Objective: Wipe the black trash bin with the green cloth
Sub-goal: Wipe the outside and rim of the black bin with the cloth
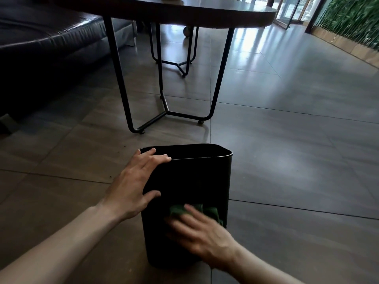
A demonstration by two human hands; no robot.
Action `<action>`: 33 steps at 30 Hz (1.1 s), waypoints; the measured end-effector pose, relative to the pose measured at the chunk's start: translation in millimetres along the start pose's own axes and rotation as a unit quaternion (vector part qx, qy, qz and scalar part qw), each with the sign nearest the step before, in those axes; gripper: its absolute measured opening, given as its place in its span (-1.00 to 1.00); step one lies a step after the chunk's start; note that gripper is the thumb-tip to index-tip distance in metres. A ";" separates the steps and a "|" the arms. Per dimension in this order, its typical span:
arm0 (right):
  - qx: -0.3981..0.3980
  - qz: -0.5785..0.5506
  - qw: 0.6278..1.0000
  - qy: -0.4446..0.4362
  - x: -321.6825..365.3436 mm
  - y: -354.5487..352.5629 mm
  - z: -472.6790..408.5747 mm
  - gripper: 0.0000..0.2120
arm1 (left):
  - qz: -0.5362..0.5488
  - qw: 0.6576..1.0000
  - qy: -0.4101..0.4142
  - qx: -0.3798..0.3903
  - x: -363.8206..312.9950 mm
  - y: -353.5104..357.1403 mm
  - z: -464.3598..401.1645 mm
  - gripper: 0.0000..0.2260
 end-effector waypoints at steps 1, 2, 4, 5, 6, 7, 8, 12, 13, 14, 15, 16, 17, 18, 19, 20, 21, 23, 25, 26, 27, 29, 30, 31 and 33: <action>0.017 0.011 0.999 -0.037 13.9 3.6 8.0 -0.66 | 0.000 1.000 0.001 0.001 -0.6 -0.4 1.0 -0.17; 0.030 0.022 0.998 -0.059 20.6 5.6 14.6 -0.66 | 0.000 1.000 0.001 0.000 -1.3 -0.7 2.0 -0.16; 0.032 0.020 0.997 -0.067 14.6 1.8 16.4 -0.67 | -0.002 1.000 0.004 -0.001 -2.2 -1.5 3.5 -0.16; 0.023 0.005 0.999 -0.047 2.3 -3.8 12.2 -0.68 | -0.002 1.000 0.005 0.000 -2.8 -1.4 4.0 -0.16; 0.009 -0.012 1.000 -0.007 -15.3 -11.1 5.4 -0.69 | -0.001 1.000 0.005 0.000 -3.5 -1.2 3.8 -0.16; -0.010 -0.025 0.999 0.047 -36.8 -19.5 -2.6 -0.68 | -0.001 1.000 0.005 -0.001 -4.0 -1.4 3.8 -0.17; -0.032 -0.032 0.993 0.107 -59.6 -27.9 -9.8 -0.67 | -0.001 1.000 0.004 -0.001 -4.6 -1.5 3.8 -0.17; -0.077 -0.028 0.958 0.274 -111.9 -46.1 -26.6 -0.64 | -0.001 1.000 0.003 0.002 -4.9 -1.7 4.7 -0.15; -0.077 -0.024 0.960 0.267 -104.1 -43.2 -27.7 -0.64 | -0.002 1.000 0.003 0.001 -4.5 -2.1 4.8 -0.15; -0.072 -0.026 0.968 0.240 -87.8 -37.6 -26.6 -0.64 | -0.003 1.000 0.004 0.001 -4.7 -3.0 5.1 -0.15; -0.061 -0.030 0.978 0.197 -65.1 -29.3 -21.6 -0.64 | -0.004 1.000 0.006 0.001 -5.2 -2.6 4.9 -0.16; -0.044 -0.033 0.988 0.143 -39.3 -19.6 -13.1 -0.64 | -0.005 1.000 0.007 0.002 -5.7 -1.8 4.8 -0.17; -0.024 -0.033 0.996 0.085 -14.0 -10.3 -2.3 -0.65 | -0.004 1.000 0.008 0.003 -6.6 -1.3 5.2 -0.17; -0.004 -0.022 0.999 0.031 6.8 -3.3 8.0 -0.67 | -0.004 1.000 0.008 0.002 -7.5 -1.0 5.5 -0.18; 0.015 -0.005 1.000 -0.014 20.4 1.7 15.9 -0.68 | -0.004 1.000 0.008 0.001 -8.2 -1.2 6.4 -0.18; 0.028 0.009 0.999 -0.046 26.5 4.1 20.9 -0.68 | -0.004 1.000 0.009 0.000 -8.6 -1.0 7.1 -0.18; 0.033 0.011 0.997 -0.063 24.2 3.3 22.1 -0.67 | -0.004 1.000 0.011 0.000 -8.8 -0.7 7.3 -0.18; 0.033 -0.009 0.998 -0.048 2.0 -6.4 14.6 -0.65 | 0.000 1.000 0.011 0.000 -9.4 -1.0 8.7 -0.19; -0.004 -0.035 0.998 0.048 -40.9 -24.1 1.1 -0.65 | -0.001 1.000 0.011 -0.001 -10.2 -1.2 8.4 -0.19; -0.028 -0.036 0.993 0.112 -65.2 -32.5 -4.7 -0.64 | 0.000 1.000 0.011 -0.001 -10.1 -1.3 8.6 -0.19; -0.045 -0.031 0.983 0.176 -87.2 -39.9 -8.9 -0.61 | 0.002 1.000 0.010 0.000 -10.3 -1.2 8.8 -0.19; -0.062 -0.015 0.959 0.275 -111.8 -48.1 -13.6 -0.57 | 0.004 1.000 0.010 0.003 -10.9 -0.6 9.2 -0.18; -0.062 -0.007 0.954 0.292 -110.2 -46.9 -15.1 -0.56 | 0.005 1.000 0.010 0.002 -11.1 -0.7 9.2 -0.18; -0.061 -0.004 0.958 0.281 -98.2 -42.9 -15.1 -0.57 | 0.005 1.000 0.010 0.002 -11.2 -0.7 9.3 -0.19; -0.046 -0.011 0.985 0.168 -49.0 -27.1 -7.6 -0.62 | 0.001 1.000 0.011 0.003 -11.3 -1.0 9.8 -0.19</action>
Point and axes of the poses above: each hand's wrist, its own z-axis away from the middle knuckle, its own y-axis out of the palm, x = y × z, the point moved 6 cm from there along -z, towards the middle knuckle, and after that the axes turned 15 degrees about z, right-handed, at the moved point
